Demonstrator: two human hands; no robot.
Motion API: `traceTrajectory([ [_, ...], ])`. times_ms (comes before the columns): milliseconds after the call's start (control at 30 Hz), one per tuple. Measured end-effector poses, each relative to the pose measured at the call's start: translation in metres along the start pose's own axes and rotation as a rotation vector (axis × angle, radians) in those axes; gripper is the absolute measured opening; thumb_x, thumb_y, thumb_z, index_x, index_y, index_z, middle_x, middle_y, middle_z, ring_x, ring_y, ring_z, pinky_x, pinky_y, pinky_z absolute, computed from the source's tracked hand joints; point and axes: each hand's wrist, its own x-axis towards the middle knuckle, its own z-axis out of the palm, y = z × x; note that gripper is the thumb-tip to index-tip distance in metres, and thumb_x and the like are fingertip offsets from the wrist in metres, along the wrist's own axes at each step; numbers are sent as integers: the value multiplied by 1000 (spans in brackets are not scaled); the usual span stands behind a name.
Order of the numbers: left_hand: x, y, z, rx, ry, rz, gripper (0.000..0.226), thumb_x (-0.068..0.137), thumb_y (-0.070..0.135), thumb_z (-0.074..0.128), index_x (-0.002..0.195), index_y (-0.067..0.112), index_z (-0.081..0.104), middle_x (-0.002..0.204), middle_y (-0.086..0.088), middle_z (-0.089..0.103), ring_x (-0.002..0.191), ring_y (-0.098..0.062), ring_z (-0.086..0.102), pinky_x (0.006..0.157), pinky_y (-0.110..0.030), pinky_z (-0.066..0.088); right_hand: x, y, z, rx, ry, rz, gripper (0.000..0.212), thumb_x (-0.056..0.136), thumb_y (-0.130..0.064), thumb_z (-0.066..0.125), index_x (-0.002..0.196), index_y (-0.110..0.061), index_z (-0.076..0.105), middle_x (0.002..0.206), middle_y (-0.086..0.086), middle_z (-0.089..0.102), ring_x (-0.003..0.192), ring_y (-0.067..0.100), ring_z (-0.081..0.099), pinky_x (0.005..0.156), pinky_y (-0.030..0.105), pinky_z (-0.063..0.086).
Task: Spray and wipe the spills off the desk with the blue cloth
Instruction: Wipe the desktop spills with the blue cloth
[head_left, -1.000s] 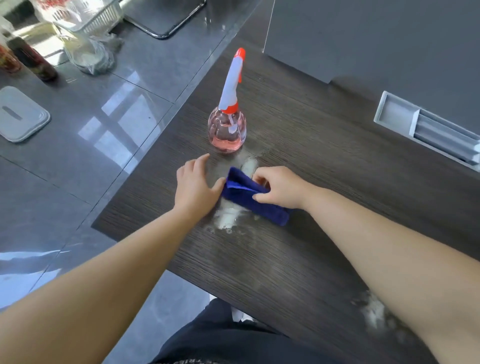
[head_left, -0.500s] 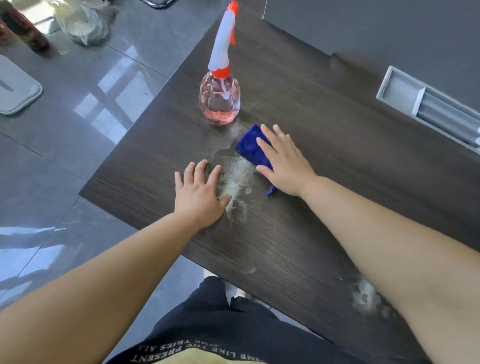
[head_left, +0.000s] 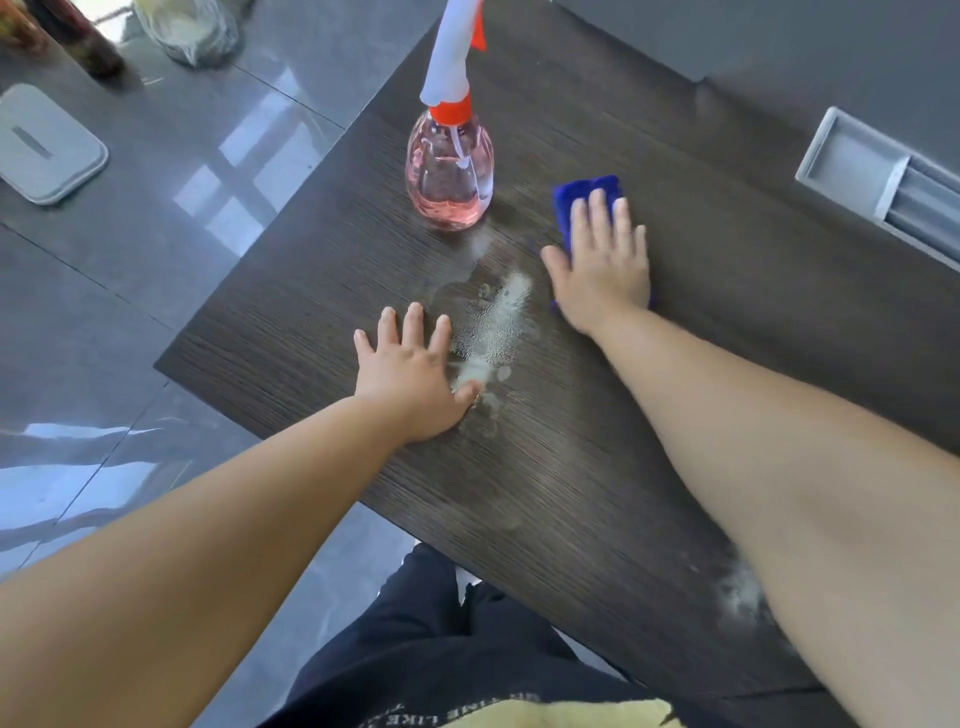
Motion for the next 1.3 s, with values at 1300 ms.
traceTrajectory([
  [1300,-55,8,40,-441,351,-273,46,89,21,48,134,17,45,142,-4,38,132,-27,27,108,-36,26,-69,-21,14,-42,-27,-258,64,98,-51,19,151,-20,0,160,3,-7,146,25,-9,117,46,-2],
])
